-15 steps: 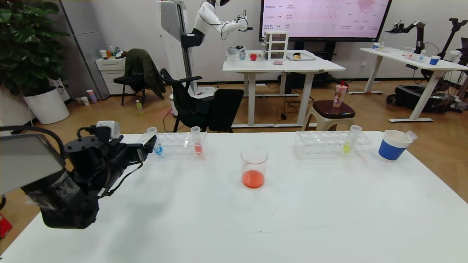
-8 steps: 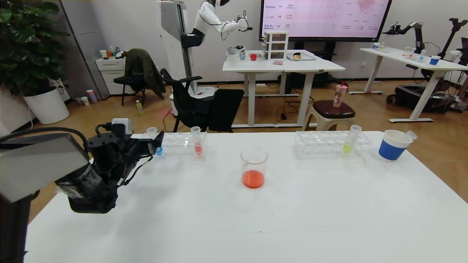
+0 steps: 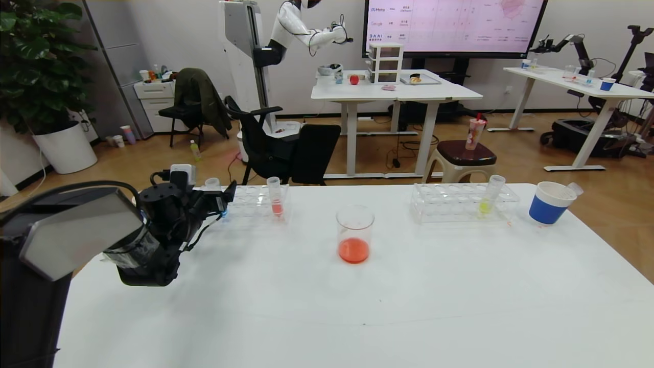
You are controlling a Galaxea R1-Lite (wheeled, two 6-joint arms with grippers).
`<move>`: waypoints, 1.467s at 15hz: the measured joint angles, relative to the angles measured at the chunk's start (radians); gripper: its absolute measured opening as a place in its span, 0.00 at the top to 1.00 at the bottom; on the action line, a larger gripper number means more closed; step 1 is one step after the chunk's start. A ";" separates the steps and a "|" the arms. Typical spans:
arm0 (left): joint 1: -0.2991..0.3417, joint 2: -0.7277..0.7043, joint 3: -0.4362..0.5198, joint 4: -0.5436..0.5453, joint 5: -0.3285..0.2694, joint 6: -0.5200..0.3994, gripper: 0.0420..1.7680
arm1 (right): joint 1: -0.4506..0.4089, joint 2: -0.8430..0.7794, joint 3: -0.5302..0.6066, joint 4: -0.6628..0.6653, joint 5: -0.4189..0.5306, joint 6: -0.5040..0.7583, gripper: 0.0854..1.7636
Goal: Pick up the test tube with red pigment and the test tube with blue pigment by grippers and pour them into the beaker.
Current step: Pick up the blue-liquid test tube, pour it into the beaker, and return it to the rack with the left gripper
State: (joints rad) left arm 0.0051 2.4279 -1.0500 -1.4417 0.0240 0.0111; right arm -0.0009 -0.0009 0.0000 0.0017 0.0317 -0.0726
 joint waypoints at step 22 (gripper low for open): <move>-0.055 -0.275 -0.204 0.413 -0.009 0.015 0.72 | 0.000 0.000 0.000 0.000 0.000 0.000 0.02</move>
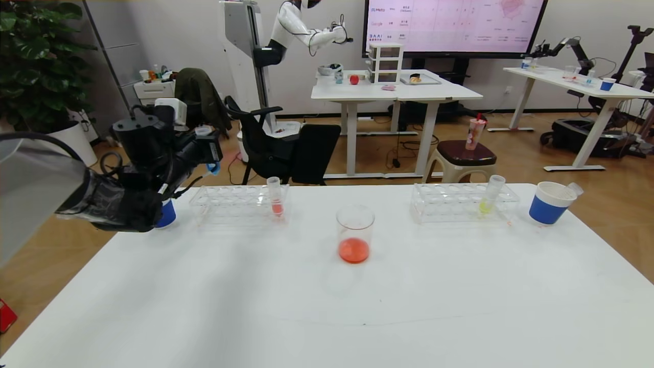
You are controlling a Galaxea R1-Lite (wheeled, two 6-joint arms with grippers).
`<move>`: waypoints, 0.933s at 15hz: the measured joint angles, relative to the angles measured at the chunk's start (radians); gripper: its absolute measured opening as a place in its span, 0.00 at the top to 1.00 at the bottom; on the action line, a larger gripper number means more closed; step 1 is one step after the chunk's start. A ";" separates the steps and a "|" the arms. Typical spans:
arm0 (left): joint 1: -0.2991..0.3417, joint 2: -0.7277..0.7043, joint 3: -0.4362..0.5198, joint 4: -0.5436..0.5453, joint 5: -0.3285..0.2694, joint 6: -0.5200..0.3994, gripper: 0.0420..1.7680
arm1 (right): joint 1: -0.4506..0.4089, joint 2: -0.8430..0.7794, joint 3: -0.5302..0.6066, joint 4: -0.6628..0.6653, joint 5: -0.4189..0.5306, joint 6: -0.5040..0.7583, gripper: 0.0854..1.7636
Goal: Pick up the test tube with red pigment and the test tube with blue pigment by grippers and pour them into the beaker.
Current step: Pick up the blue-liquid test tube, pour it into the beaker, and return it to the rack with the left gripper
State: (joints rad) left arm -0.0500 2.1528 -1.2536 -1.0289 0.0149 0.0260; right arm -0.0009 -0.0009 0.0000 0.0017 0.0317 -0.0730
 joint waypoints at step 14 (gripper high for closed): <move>-0.361 0.133 -0.185 -0.165 -0.321 0.403 0.72 | 0.000 0.000 0.000 0.000 0.000 0.000 0.02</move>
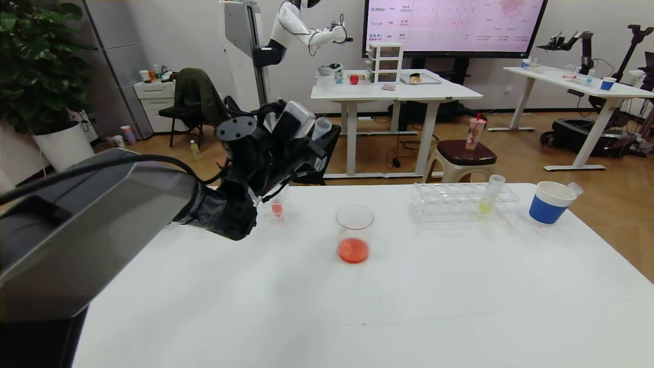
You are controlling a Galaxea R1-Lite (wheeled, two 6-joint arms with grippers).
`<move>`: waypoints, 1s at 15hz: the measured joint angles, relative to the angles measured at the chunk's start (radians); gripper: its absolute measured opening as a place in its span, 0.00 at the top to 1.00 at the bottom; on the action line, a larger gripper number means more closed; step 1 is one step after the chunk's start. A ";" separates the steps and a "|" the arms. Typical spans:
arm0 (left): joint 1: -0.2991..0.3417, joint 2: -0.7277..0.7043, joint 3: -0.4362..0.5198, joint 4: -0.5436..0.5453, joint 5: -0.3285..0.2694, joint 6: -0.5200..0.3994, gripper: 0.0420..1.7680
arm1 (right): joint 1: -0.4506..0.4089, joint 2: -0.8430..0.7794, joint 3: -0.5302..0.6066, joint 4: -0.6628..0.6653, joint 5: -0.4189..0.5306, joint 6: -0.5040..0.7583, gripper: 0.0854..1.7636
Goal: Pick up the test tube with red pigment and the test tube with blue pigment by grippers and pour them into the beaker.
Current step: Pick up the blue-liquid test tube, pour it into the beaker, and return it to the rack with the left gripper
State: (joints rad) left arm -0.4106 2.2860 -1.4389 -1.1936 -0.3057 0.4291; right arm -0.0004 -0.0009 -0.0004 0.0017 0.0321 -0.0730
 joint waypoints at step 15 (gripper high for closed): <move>0.042 0.233 -0.180 -0.037 -0.582 0.729 0.72 | 0.000 0.000 0.000 0.000 0.000 0.000 0.02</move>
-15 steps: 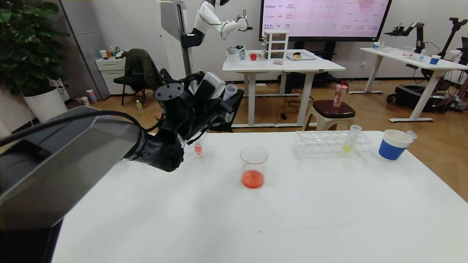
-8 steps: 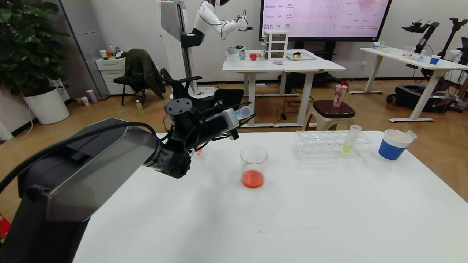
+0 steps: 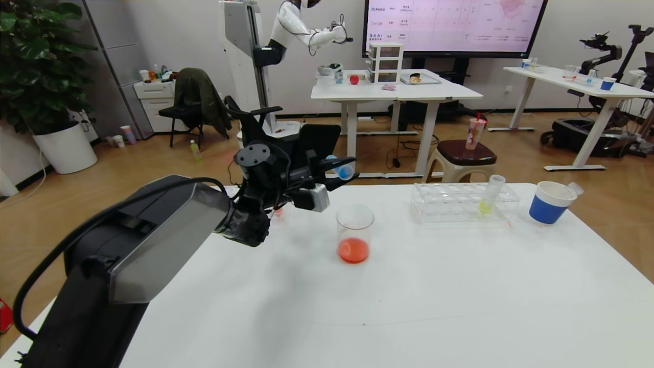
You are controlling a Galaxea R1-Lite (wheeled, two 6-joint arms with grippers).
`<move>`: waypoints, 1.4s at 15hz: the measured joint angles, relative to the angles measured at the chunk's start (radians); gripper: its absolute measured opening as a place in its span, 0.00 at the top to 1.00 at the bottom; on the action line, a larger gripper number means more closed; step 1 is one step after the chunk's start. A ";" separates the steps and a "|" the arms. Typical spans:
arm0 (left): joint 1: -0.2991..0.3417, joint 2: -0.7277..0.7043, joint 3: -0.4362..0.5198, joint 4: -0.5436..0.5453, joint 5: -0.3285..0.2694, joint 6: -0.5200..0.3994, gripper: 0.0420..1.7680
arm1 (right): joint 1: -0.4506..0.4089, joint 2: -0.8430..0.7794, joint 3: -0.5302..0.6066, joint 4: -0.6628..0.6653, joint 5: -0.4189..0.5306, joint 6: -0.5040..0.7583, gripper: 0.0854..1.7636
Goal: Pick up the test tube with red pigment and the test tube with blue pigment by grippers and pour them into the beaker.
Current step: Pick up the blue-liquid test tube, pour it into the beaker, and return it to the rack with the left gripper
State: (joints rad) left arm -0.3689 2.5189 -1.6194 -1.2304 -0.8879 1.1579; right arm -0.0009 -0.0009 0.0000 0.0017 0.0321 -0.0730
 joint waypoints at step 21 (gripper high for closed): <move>-0.009 0.068 -0.014 -0.014 -0.031 0.354 0.72 | 0.000 0.000 0.000 0.000 0.000 0.000 0.02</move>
State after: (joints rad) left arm -0.3781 2.5872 -1.6332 -1.2445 -0.9194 1.5115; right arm -0.0009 -0.0009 0.0000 0.0017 0.0317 -0.0730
